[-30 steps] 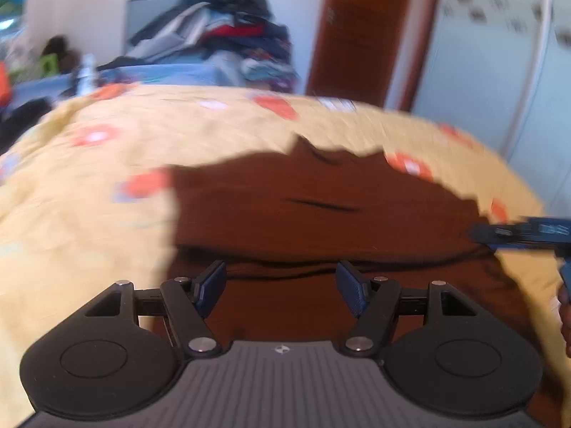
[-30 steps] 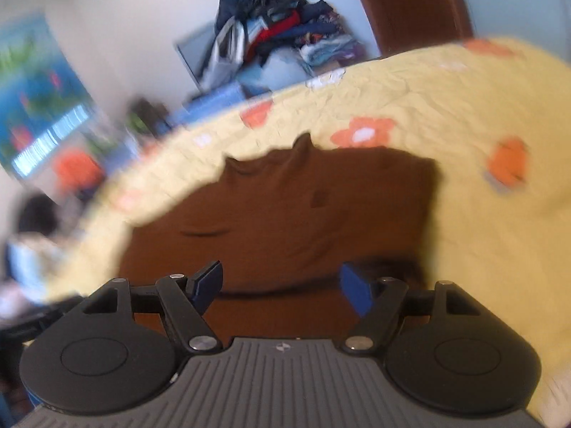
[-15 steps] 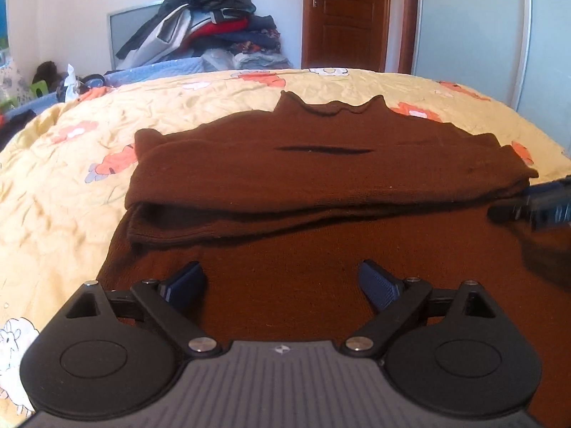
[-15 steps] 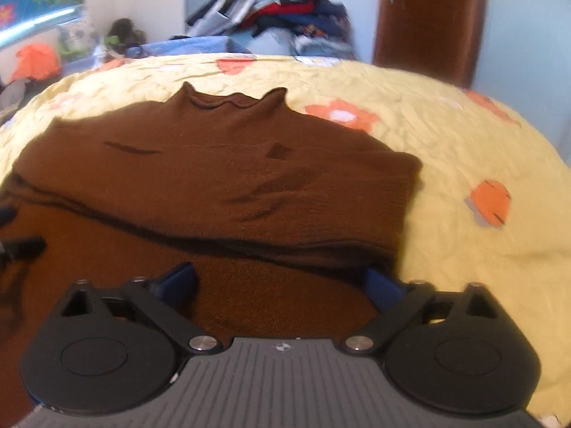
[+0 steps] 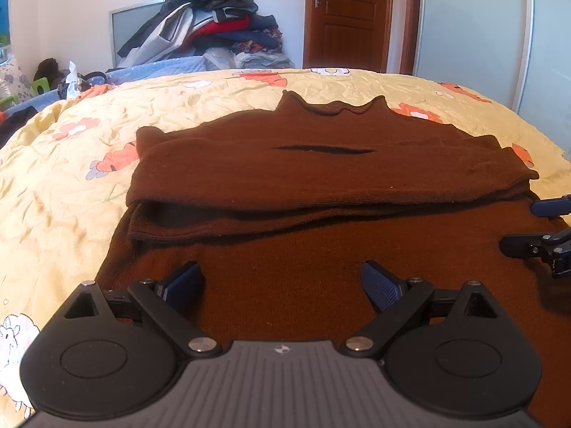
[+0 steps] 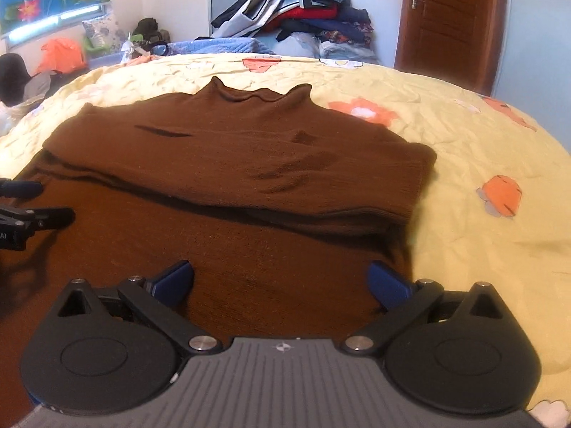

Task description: Fold small clothes

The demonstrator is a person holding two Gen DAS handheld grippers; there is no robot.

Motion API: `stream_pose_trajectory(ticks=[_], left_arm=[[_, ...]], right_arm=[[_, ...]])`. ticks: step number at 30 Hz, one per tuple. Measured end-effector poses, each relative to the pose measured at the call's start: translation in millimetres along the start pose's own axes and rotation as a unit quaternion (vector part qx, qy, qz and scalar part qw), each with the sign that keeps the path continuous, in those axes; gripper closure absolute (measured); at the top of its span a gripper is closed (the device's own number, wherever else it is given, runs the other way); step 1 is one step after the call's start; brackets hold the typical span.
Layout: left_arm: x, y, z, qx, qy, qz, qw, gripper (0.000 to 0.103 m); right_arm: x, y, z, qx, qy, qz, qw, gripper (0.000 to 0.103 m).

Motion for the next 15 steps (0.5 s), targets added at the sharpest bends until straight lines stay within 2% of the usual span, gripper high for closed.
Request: stream_pose_trajectory(ticks=[3,6,9,10,12,14,15], left_arm=[[-0.9,1.4,-6.8,-0.016,0.006,-0.007,0.9998,0.006],[0.9,-1.1,-14.2,0.006,0.016,-0.028,0.9995,0.005],[8.8,-5.0,-14.4,0.003,0.009,0.026,0.9996,0.005],[10.0,-0.1,-16.0,0.013,0.012,0.022,0.9996,0.004],[10.9,14.1,-22.2,0.005,0.017,0.027,0.9995,0.004],[4.6,31.7,-29.5,-0.010,0.024,0.015,0.9996,0.006],[-4.2,40.0,-32.7,-0.014,0.014,0.001,0.9998,0.006]], right_arm=[[-12.3,10.9,-10.1,0.021,0.020,0.024,0.999,0.008],[-18.1,36.9,-24.5,-0.021,-0.004,0.019,1.000,0.003],[-4.2,57.1,-10.0,-0.030,0.023,-0.022,0.999,0.000],[5.1,56.4,-7.5,-0.029,0.018,-0.031,0.999,0.000],[14.5,43.6,-12.6,-0.049,-0.006,-0.025,0.998,0.000],[14.9,30.5,-13.8,-0.041,0.015,-0.023,0.999,0.000],[11.5,26.1,-13.1,-0.041,0.033,-0.021,0.998,0.003]])
Point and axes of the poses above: each gripper's, at about its wrist camera, not at the fingertips, and z roughly the way its jaws point, y to its left, x to its underside, the point moved 6 cm from there along z, roughly the way its jaws point, and after that the axes turned 10 degrees about -y, right-handed, at the moved point
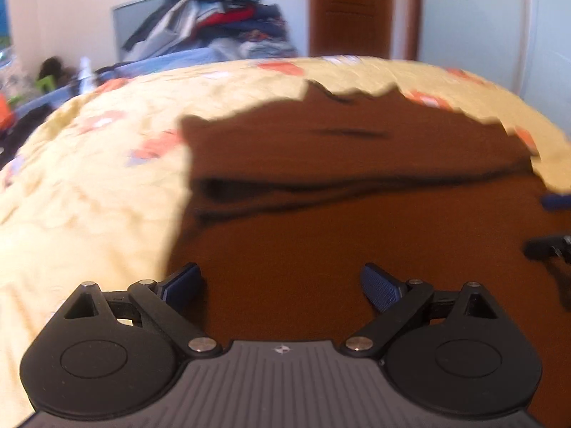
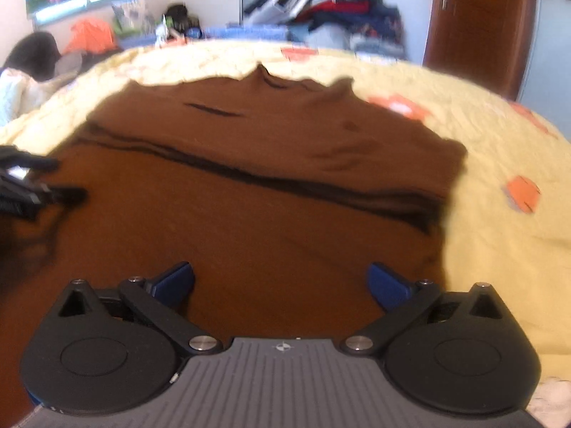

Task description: Fold small clothes

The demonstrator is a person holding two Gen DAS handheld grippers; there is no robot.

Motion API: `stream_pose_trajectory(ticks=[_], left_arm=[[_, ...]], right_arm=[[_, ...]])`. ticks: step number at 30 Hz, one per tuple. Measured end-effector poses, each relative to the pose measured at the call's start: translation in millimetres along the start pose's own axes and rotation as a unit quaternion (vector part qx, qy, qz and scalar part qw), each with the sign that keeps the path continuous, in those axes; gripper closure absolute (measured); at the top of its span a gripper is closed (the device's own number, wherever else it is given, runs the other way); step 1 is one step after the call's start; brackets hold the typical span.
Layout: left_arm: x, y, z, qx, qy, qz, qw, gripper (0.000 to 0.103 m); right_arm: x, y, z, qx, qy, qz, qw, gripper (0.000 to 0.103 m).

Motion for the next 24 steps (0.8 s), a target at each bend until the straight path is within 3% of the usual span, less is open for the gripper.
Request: stream_pose_trajectory(ticks=[2,5,9,12,14,15,16,17,18,20,22,24], left_arm=[[-27.7,12.4,0.9,-0.007,-0.034,-0.030,0.9989,0.006],[-70.5,19.9,35.1,-0.030,-0.048,-0.040,0.9976,0.006],[-99.8,50.5,106.1,-0.083,-0.003,-0.088,0.9927,0.006],[-103.1,71.0,144.2,-0.072,0.040,-0.132,0.9878,0.007],[-91.8,71.7,162.9,-0.068,0.076,-0.120,0.9875,0.041],[-91.2,65.2,167.4,-0.072,0.074,-0.091,0.9905,0.060],[-88.3,53.1,167.2,-0.065,0.067,-0.052,0.9943,0.087],[-90.4,43.9,168.0,-0.058,0.060,-0.027,0.9962,0.093],[-92.7,40.1,167.9,-0.081,0.049,-0.003,0.9956,0.096],[-87.2,44.2,172.5,-0.119,0.039,0.028,0.9918,0.097],[-81.3,45.9,169.8,-0.130,0.018,0.050,0.9901,0.097],[-81.1,39.9,164.4,-0.133,0.024,0.064,0.9887,0.097]], right_arm=[[-19.7,-10.0,-1.7,-0.001,-0.003,0.012,1.000,0.003],[-70.6,-32.6,5.4,0.018,-0.070,0.022,0.997,0.000],[-114.6,-94.3,65.4,0.096,-0.064,0.070,0.991,0.002],[-119.3,-146.4,103.1,0.148,-0.030,0.123,0.981,0.006],[-107.8,-164.5,127.6,0.157,0.022,0.132,0.979,0.023],[-99.3,-163.8,132.3,0.140,0.030,0.136,0.980,0.036],[-99.4,-158.5,131.9,0.113,0.014,0.127,0.985,0.047],[-102.4,-147.6,131.7,0.080,0.016,0.097,0.992,0.073],[-102.4,-147.6,131.7,0.080,0.016,0.097,0.992,0.093],[-102.0,-150.6,134.9,0.090,0.023,0.050,0.994,0.093],[-100.3,-166.3,131.4,0.082,0.018,0.089,0.992,0.093],[-100.2,-168.7,125.1,0.083,0.012,0.089,0.993,0.090]])
Point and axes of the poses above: each gripper's, at about its wrist camera, not at the fingertips, and z roughly the way its jaws point, y to its left, x to its underside, the point moved 6 cm from there along z, roughly the way its jaws point, and after that the axes turned 10 degrees about -y, right-handed, at the moved point
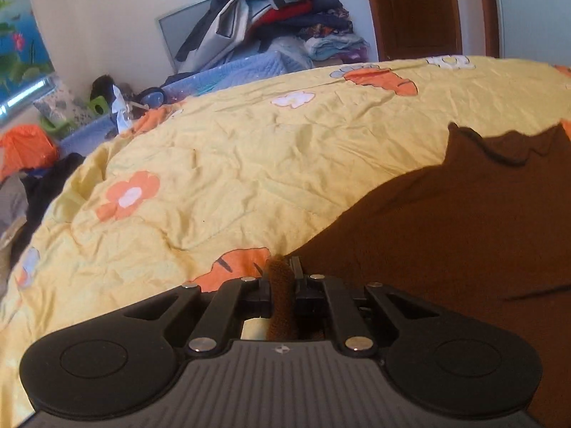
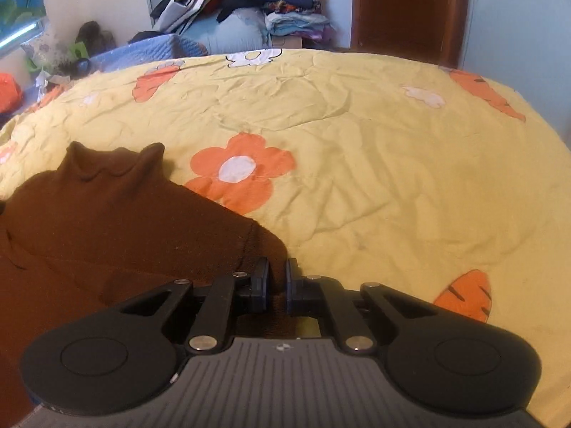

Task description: Fold small clothes

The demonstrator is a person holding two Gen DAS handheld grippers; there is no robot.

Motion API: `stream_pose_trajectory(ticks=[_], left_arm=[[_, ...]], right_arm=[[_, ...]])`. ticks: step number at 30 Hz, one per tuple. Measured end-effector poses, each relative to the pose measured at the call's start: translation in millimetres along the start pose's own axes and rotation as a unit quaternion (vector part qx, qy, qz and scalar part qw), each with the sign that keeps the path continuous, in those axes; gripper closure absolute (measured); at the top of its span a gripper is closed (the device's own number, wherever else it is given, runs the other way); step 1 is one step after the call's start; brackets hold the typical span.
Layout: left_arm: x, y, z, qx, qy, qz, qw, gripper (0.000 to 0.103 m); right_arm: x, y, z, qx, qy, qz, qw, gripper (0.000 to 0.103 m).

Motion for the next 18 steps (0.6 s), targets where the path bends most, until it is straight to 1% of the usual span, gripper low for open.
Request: stream_pose_trajectory(ticks=[1,2,3,4,5,6,7,8,9,10,11,12,13,14,15,16,17,18], left_arm=[[-3.5,0.2,-4.6,0.007,0.001,-0.007,0.9999,0.093],[-7.8,1.9,-11.8,0.013,-0.005,-0.016,0.9998,0.093],[-13.5,3.7,-21.6,0.019,-0.019,-0.022,0.9994,0.090],[-27.0,6.4,-27.6,0.027,-0.042,-0.025,0.9984,0.082],[-37.7,6.3,-35.2,0.032,-0.067,-0.025,0.9969,0.076],[-50.5,4.7,-41.0,0.034,-0.091,-0.026,0.9949,0.060],[-64.9,-0.2,-43.7,0.044,-0.112,-0.030,0.9923,0.039],[-77.3,-11.7,-43.0,0.065,-0.124,-0.032,0.9897,0.031],[-85.9,-28.1,-39.4,0.088,-0.126,-0.022,0.9880,0.025],[-91.1,-48.3,-31.3,0.108,-0.118,0.001,0.9871,0.025],[-93.5,-68.6,-19.1,0.120,-0.104,0.025,0.9870,0.026],[-93.4,-87.3,-5.4,0.127,-0.088,0.048,0.9868,0.033],[-91.9,-103.1,8.9,0.131,-0.071,0.065,0.9866,0.052],[-89.9,-115.2,24.0,0.134,-0.050,0.078,0.9867,0.060],[-86.7,-123.5,38.8,0.129,-0.031,0.085,0.9874,0.074],[-83.6,-129.0,51.7,0.125,-0.015,0.090,0.9879,0.092],[-84.4,-130.9,57.8,0.122,-0.028,0.095,0.9876,0.096],[-87.8,-133.2,62.7,0.110,-0.031,0.103,0.9881,0.101]], right_arm=[[-0.8,2.9,0.5,0.007,-0.001,-0.007,1.000,0.082],[-3.4,4.1,-2.7,0.006,0.002,-0.003,1.000,0.062],[-5.8,7.2,-5.4,0.001,0.008,0.004,1.000,0.042],[-10.8,11.7,-9.1,-0.018,0.002,0.011,1.000,0.033],[-18.7,17.3,-18.3,-0.042,-0.018,0.020,0.999,0.022],[-24.7,23.7,-26.8,-0.062,-0.038,0.028,0.997,0.020],[-33.2,30.6,-27.8,-0.079,-0.050,0.032,0.995,0.020],[-41.6,38.8,-24.5,-0.096,-0.052,0.036,0.993,0.020],[-49.7,48.6,-16.9,-0.113,-0.052,0.036,0.992,0.021],[-56.3,59.3,-5.8,-0.124,-0.047,0.031,0.991,0.021],[-60.8,69.3,7.3,-0.124,-0.036,0.024,0.991,0.022],[-63.5,78.7,21.5,-0.120,-0.022,0.015,0.992,0.027],[-65.0,87.7,35.2,-0.118,-0.010,0.003,0.993,0.031],[-64.3,94.2,48.1,-0.116,-0.001,-0.009,0.993,0.041],[-62.9,99.4,59.0,-0.111,0.009,-0.017,0.994,0.057],[-60.6,103.7,67.3,-0.114,0.021,-0.018,0.993,0.065],[-58.5,108.3,70.6,-0.121,0.021,-0.021,0.992,0.078],[-59.8,112.2,72.4,-0.123,0.018,-0.030,0.992,0.090]])
Point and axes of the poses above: each gripper's, at about its wrist camera, not at the fingertips, and z roughly the way its jaws point, y to its left, x to its underside, the point moved 6 cm from there along z, roughly the way its jaws point, and after that the axes turned 10 degrees about -y, right-handed, at the moved point
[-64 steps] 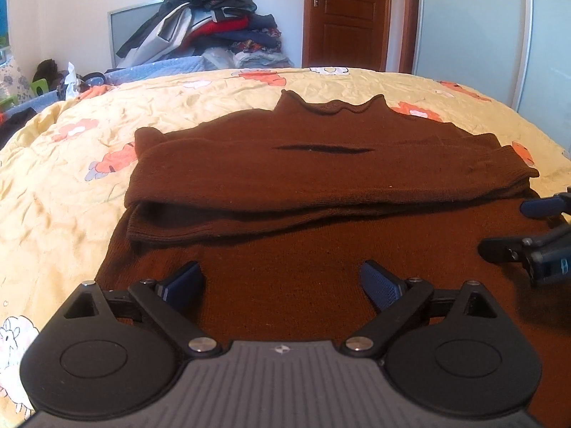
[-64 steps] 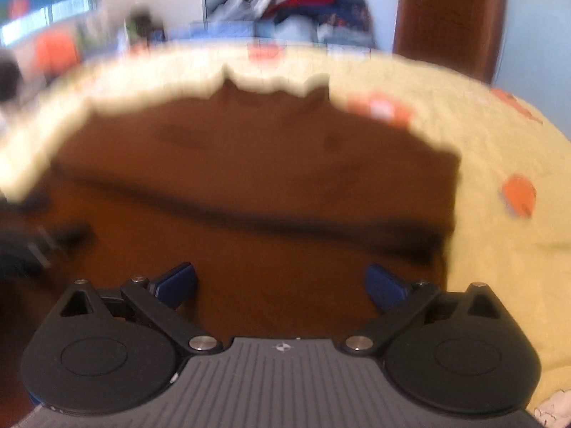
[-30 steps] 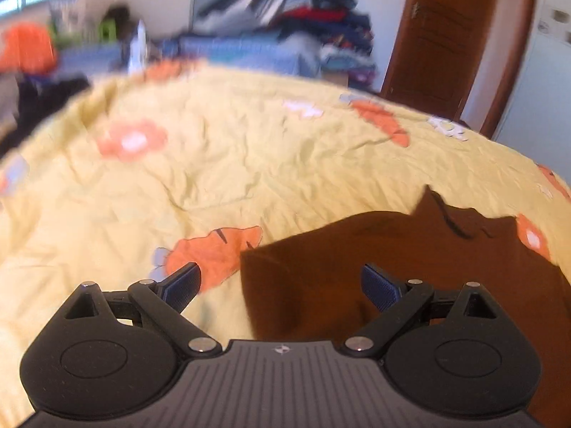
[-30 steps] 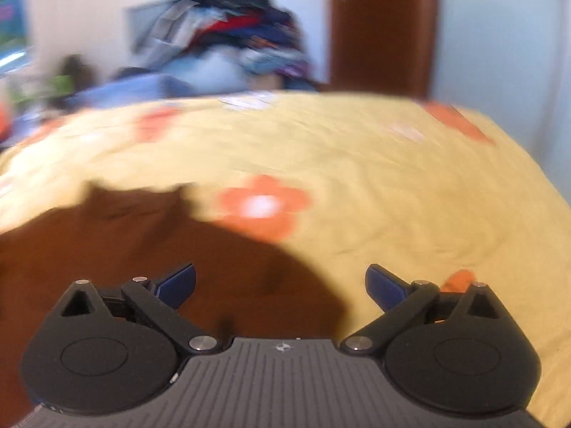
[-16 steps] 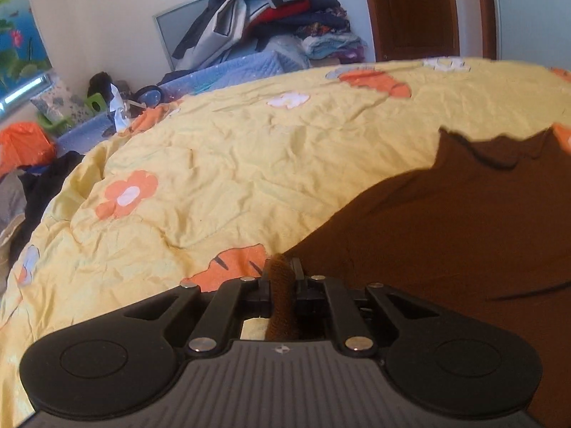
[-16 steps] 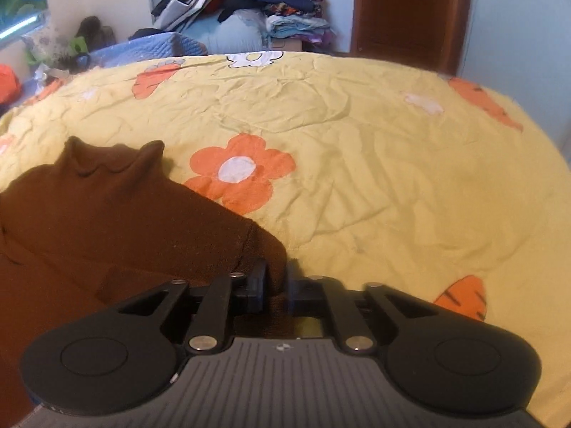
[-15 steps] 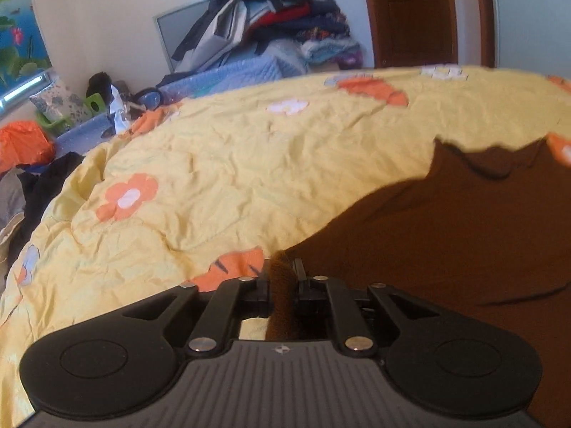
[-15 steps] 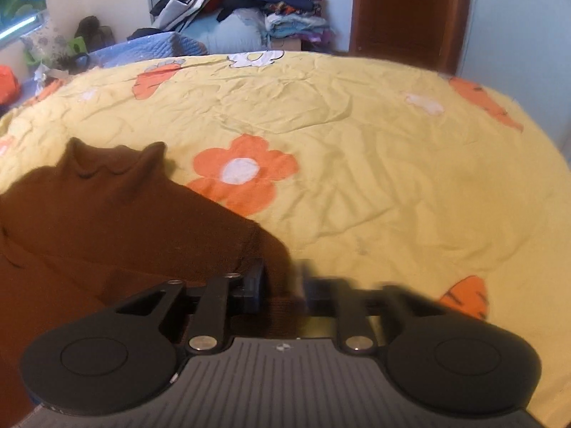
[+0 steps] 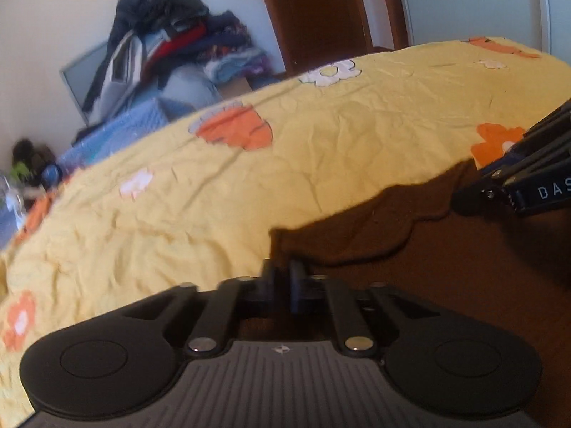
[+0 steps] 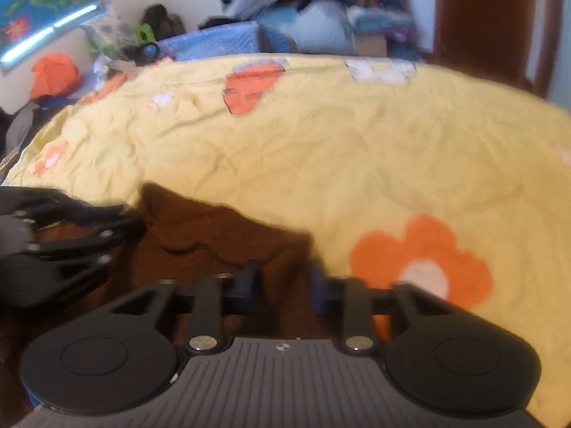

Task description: Fold small clothes

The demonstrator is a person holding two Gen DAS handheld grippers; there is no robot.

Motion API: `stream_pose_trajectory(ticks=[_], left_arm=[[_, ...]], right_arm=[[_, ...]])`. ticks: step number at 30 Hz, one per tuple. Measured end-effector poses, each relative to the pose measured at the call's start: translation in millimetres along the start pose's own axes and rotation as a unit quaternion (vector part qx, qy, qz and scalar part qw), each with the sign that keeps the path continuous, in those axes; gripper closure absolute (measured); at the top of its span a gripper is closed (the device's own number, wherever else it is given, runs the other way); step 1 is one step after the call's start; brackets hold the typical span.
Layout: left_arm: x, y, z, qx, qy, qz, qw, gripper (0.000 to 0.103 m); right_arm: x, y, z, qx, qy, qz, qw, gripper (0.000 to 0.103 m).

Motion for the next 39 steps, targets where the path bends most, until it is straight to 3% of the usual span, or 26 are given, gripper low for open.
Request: stream_pose_trajectory(ticks=[2,4,5,7,8,9,11,13,15,18,20,22,24,26,27,28,30,32,34,37,38,39], left_arm=[[-6.4,10.9,8.2,-0.040,-0.006,-0.023,0.9989,0.103],[1.9,25.5,20.6,-0.047,0.020,-0.045,0.9977,0.103],[4.6,25.8,21.7,-0.058,0.008,-0.031,0.9978,0.103],[6.7,26.2,16.1,-0.065,0.000,-0.021,0.9977,0.103],[6.0,28.7,9.5,-0.063,-0.003,-0.034,0.9974,0.099],[5.0,34.0,0.8,-0.067,-0.010,-0.048,0.9965,0.099],[2.9,44.5,-28.8,-0.075,-0.033,-0.071,0.9941,0.099],[3.2,44.9,-63.9,-0.041,-0.054,-0.097,0.9930,0.098],[11.0,33.0,-82.3,0.013,-0.049,-0.105,0.9931,0.094],[37.4,12.0,-69.1,0.054,0.017,-0.108,0.9925,0.093],[49.1,10.1,-63.6,0.034,-0.008,-0.102,0.9942,0.091],[56.7,9.2,-62.4,0.022,-0.040,-0.086,0.9953,0.091],[58.6,6.8,-62.6,0.006,-0.045,-0.077,0.9960,0.091],[57.2,7.9,-64.8,-0.004,-0.025,-0.082,0.9963,0.084],[57.1,10.2,-67.9,-0.008,-0.010,-0.093,0.9956,0.070],[56.7,13.8,-74.6,-0.007,0.001,-0.108,0.9941,0.043],[57.8,19.9,-102.1,0.002,-0.019,-0.138,0.9903,0.013],[62.4,15.4,-130.4,0.009,-0.047,-0.147,0.9880,0.010],[72.4,3.7,-143.5,0.021,-0.030,-0.142,0.9892,0.011],[97.2,-4.8,-138.7,0.019,0.006,-0.142,0.9897,0.013],[105.3,-6.0,-139.8,0.019,-0.002,-0.152,0.9882,0.013],[110.2,-4.9,-141.5,0.019,-0.014,-0.158,0.9872,0.013]], right_arm=[[-8.2,2.1,0.2,-0.004,-0.012,0.007,1.000,0.090],[-11.1,1.9,1.0,0.005,-0.028,0.002,1.000,0.090],[-4.6,0.8,7.8,0.013,-0.016,-0.009,1.000,0.091],[2.7,4.0,3.5,0.021,-0.053,-0.036,0.998,0.091],[3.6,3.0,1.0,0.023,-0.059,-0.034,0.997,0.083],[3.6,0.9,-2.5,0.027,-0.058,-0.028,0.998,0.064],[2.2,-5.3,-20.0,0.038,-0.056,-0.006,0.998,0.043],[0.3,-7.5,-54.3,0.022,-0.094,0.023,0.995,0.040],[6.0,-3.2,-83.2,-0.007,-0.113,0.044,0.993,0.029],[32.8,13.5,-84.6,-0.022,-0.062,0.023,0.998,0.028],[56.3,17.7,-68.1,0.014,-0.014,-0.013,1.000,0.027],[70.0,16.4,-69.1,0.044,-0.042,-0.074,0.995,0.005],[73.4,1.1,-71.1,0.056,-0.053,-0.037,0.996,0.000],[69.9,2.4,-72.3,0.071,-0.034,-0.041,0.996,0.003],[67.3,4.5,-75.6,0.081,-0.022,-0.036,0.996,0.010],[65.7,8.1,-84.0,0.083,-0.022,-0.026,0.996,0.013],[65.2,21.8,-111.2,0.057,-0.047,-0.009,0.997,0.006],[70.0,39.4,-134.7,0.025,-0.070,-0.004,0.997,0.004],[80.7,55.2,-141.9,0.008,-0.065,-0.014,0.998,0.004],[102.5,62.0,-127.0,0.027,-0.024,-0.033,0.999,0.006],[111.6,58.7,-120.7,0.039,-0.013,-0.040,0.998,0.002],[116.5,56.4,-122.4,0.038,-0.038,-0.055,0.997,0.001]])
Point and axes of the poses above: each gripper's, at about its wrist camera, not at the fingertips, and z roughly the way its jaws point, y to its left, x to its underside, the point moved 6 cm from there along z, roughly the way its jaws point, and after that the axes turned 10 degrees about -y, right-handed, at the moved point
